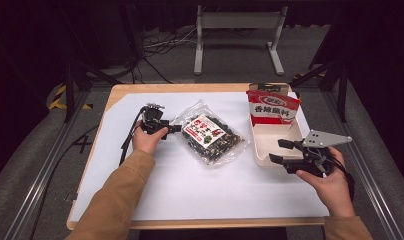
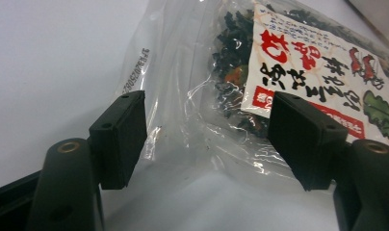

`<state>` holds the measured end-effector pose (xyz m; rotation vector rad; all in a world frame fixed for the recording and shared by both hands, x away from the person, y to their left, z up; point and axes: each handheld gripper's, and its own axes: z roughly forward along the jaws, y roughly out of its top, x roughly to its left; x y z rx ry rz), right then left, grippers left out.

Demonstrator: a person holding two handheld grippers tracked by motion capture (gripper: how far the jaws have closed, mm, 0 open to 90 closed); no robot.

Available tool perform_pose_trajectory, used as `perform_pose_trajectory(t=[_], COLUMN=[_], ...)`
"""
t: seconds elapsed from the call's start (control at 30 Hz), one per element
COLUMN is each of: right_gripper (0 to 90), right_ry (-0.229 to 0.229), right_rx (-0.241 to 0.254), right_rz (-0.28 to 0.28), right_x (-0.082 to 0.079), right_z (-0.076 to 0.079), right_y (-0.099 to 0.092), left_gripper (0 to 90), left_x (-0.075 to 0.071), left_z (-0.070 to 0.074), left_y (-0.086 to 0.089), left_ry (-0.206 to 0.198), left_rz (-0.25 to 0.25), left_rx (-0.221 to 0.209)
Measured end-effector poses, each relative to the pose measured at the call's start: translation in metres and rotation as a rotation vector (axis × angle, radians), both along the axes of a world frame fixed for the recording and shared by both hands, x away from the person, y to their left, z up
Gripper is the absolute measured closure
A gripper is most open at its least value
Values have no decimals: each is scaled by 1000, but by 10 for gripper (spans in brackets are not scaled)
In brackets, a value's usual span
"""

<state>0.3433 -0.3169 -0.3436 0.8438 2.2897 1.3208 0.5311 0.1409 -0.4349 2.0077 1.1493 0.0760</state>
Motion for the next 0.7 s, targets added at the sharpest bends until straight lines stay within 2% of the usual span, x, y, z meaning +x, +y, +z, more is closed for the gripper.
perform_pose_trajectory(t=[0.03,0.17,0.33,0.47,0.57,0.63,0.7], right_gripper=[416,418,414,410,405,403,402], right_ry=[12,19,17,21,23,23,23], right_rx=[5,14,22,22,16,16,20], right_rz=[-1,-7,-23,-28,-26,-26,-27], right_x=[-1,-4,-8,-9,-10,-10,-10], right_z=[-2,-4,-4,-6,-8,-7,-7], right_y=[1,2,-1,-2,-1,0,0], left_gripper=[320,322,336,338,380,465,503], left_x=[1,4,7,7,7,6,6], left_z=[-2,-7,-13,-15,-15,-14,-13], left_y=[0,-1,-5,-8,-9,-10,-13], left_ry=[-1,-4,-29,-49,-57,-64,-64], left_rz=[7,15,15,11,14,21,23], left_rx=[-4,2,-19,-3,1,21,41])
